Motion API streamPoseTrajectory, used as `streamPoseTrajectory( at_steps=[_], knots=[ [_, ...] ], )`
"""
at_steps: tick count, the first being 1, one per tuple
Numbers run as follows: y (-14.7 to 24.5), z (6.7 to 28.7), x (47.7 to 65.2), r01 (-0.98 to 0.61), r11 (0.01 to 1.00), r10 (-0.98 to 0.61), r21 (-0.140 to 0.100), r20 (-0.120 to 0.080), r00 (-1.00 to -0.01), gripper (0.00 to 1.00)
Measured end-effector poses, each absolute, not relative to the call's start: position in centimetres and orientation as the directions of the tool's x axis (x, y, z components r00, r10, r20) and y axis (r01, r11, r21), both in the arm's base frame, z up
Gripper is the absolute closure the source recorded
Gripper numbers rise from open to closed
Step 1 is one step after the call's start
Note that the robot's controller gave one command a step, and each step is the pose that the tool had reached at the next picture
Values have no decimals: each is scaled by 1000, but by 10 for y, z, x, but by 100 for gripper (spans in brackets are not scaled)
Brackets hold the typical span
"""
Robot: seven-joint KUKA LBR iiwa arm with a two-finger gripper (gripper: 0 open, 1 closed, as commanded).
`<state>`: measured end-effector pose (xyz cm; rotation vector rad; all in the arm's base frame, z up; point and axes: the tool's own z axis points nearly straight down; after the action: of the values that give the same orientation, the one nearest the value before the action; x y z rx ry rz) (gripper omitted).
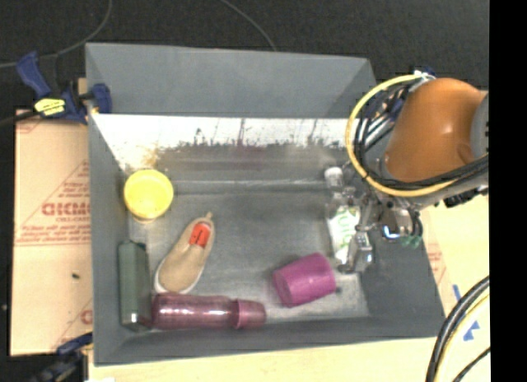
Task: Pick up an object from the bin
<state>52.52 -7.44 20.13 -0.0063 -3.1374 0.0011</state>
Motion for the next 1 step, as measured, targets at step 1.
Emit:
streamPoseTrajectory(
  at_steps=[1],
  knots=[
    [-74,206,527,1,1000,1,-2,-4,-1000,0]
  ],
)
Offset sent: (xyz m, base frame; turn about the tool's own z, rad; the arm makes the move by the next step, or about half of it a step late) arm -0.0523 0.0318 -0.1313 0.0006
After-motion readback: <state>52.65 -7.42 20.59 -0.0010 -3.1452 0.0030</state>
